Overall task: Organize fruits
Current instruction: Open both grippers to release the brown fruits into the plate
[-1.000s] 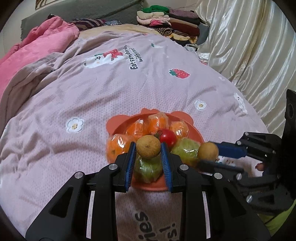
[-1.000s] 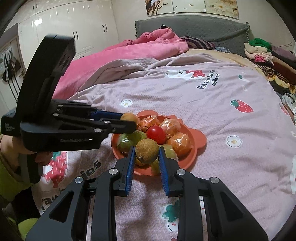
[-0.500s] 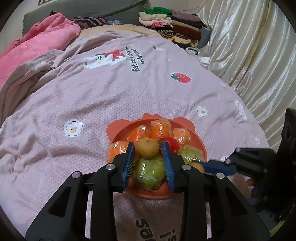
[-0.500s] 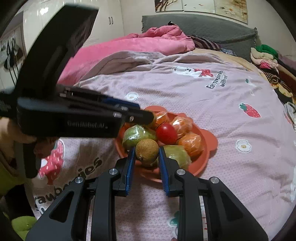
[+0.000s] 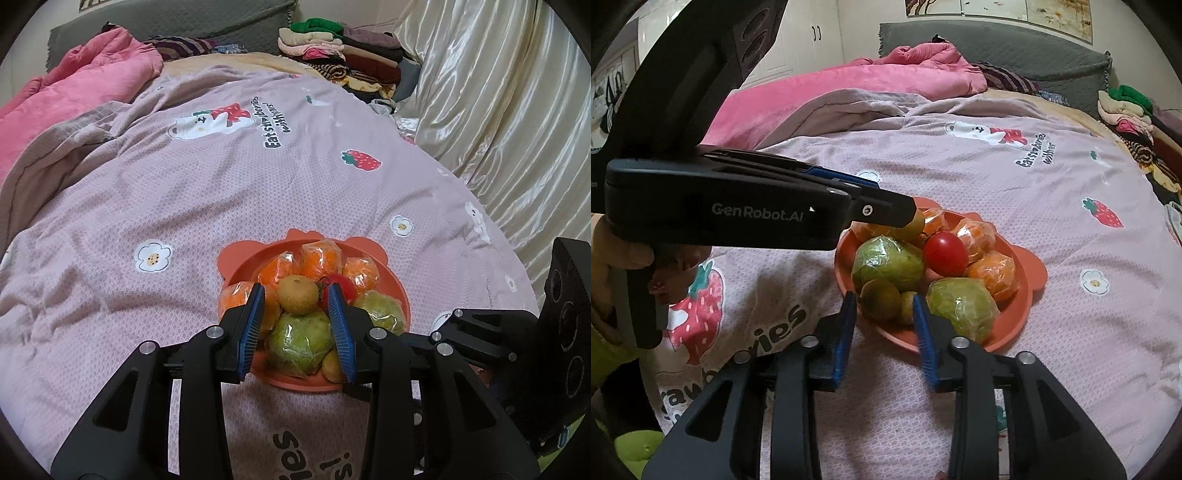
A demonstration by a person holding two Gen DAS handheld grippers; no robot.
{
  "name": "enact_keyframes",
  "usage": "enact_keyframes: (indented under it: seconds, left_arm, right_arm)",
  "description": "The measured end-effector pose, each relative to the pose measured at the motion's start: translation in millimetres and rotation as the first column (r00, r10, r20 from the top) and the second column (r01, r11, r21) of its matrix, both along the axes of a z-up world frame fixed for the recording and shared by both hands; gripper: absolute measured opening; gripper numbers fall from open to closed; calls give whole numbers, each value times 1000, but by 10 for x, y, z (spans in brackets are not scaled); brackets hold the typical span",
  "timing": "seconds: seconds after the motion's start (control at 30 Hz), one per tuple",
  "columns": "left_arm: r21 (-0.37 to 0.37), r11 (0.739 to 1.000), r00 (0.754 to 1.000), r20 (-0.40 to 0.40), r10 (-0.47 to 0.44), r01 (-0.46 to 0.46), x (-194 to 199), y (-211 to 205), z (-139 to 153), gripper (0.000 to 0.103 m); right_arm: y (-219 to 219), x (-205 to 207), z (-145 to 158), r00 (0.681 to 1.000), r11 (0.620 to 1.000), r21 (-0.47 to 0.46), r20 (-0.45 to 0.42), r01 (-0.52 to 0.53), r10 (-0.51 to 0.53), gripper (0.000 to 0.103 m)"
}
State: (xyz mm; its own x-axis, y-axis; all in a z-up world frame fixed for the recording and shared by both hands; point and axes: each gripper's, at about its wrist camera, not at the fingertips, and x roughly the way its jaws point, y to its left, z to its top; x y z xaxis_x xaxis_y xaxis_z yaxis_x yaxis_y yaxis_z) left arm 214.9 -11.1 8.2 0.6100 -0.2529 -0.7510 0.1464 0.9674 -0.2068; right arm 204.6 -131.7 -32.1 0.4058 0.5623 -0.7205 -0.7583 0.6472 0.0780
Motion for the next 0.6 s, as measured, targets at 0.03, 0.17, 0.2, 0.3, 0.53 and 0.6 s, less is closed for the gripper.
enact_keyframes:
  seconds: [0.03, 0.17, 0.2, 0.3, 0.53, 0.6]
  left_arm:
    - [1, 1000, 1000, 0, 0, 0, 1, -4, 1, 28]
    - [-1, 1000, 1000, 3, -2, 2, -6, -4, 9, 28]
    - [-1, 1000, 1000, 4, -3, 3, -12, -4, 15, 28]
    - [-1, 1000, 1000, 6, -3, 3, -21, -4, 21, 28]
    - [3, 1000, 1000, 18, -8, 8, -59, -39, 72, 30]
    - [5, 1000, 1000, 25, -8, 8, -77, -54, 93, 34]
  right_arm:
    - [-1, -12, 3, 1000, 1000, 0, 1, -1, 1, 35]
    - [-42, -53, 27, 1000, 1000, 10, 2, 13, -13, 43]
    - [-52, -59, 32, 1000, 1000, 14, 1, 18, -18, 44]
    - [-109, -86, 51, 999, 999, 30, -6, 36, -36, 46]
    - [-299, -183, 85, 996, 994, 56, -8, 94, -94, 60]
    - [-344, -202, 92, 994, 992, 58, -8, 110, -110, 67]
